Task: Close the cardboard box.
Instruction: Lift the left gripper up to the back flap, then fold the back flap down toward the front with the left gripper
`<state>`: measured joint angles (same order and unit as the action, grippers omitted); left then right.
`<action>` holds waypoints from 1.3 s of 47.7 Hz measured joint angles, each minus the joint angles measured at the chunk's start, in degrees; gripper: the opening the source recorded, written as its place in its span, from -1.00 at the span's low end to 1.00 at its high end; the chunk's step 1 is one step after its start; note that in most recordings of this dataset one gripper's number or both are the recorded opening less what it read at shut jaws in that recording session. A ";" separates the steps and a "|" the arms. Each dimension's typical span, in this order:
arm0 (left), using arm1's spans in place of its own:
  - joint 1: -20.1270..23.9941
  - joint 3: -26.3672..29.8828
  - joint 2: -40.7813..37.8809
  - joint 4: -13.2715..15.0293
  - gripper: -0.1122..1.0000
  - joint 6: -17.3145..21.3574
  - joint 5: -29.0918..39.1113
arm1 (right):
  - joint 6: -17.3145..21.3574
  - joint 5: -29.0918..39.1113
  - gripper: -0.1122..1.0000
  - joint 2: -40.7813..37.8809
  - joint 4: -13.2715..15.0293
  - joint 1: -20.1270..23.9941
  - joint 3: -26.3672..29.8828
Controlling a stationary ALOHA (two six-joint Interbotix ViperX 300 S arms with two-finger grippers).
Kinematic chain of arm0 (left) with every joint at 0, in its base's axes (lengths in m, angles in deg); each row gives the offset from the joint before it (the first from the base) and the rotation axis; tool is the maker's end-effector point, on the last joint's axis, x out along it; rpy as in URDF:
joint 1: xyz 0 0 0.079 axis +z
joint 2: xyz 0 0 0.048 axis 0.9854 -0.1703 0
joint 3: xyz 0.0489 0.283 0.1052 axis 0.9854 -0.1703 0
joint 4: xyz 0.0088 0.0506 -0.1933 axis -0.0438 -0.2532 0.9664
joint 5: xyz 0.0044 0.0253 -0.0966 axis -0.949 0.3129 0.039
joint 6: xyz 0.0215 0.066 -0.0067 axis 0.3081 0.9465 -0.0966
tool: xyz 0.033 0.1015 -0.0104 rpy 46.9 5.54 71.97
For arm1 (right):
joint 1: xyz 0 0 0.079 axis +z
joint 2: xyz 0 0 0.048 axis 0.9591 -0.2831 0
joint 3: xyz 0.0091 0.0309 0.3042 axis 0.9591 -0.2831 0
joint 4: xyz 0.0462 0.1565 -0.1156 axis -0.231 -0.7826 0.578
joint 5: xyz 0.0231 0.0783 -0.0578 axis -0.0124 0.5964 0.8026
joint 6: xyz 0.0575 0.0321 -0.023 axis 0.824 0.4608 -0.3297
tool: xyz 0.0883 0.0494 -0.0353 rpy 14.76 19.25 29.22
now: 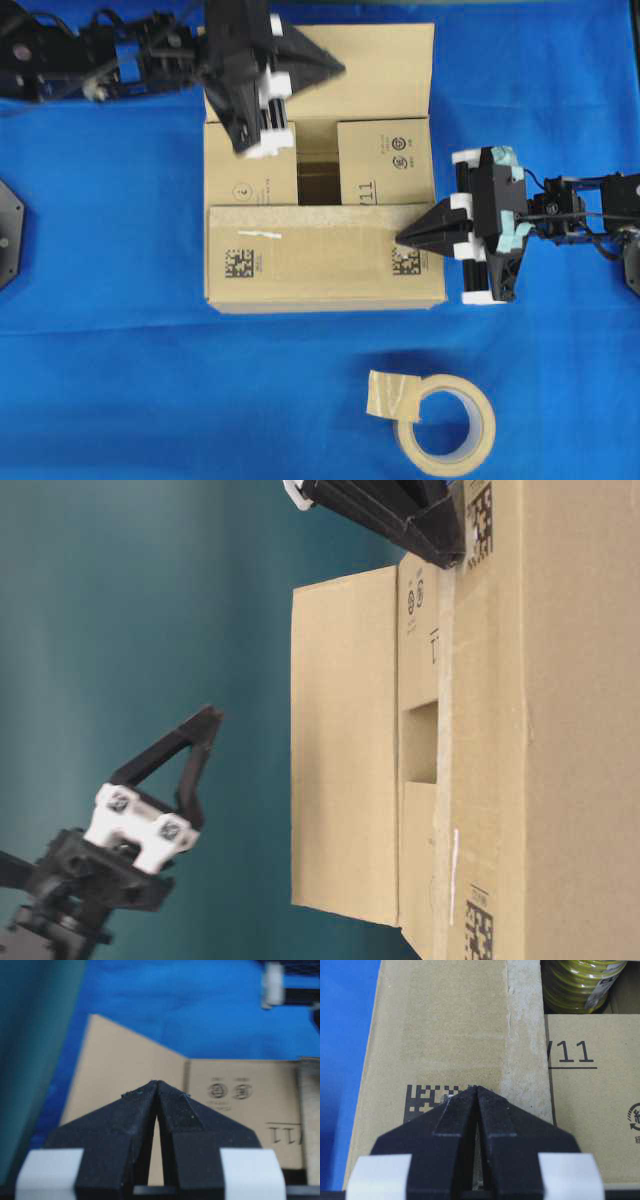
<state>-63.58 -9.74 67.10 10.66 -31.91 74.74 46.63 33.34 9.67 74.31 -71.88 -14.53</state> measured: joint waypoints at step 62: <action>9.93 10.55 -10.99 -0.53 -0.79 -0.09 21.27 | 0.00 -1.67 -0.79 -0.26 0.00 0.00 0.00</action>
<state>-53.65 0.80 56.11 10.13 -32.00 96.01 46.63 31.67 9.41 74.31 -71.88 -14.53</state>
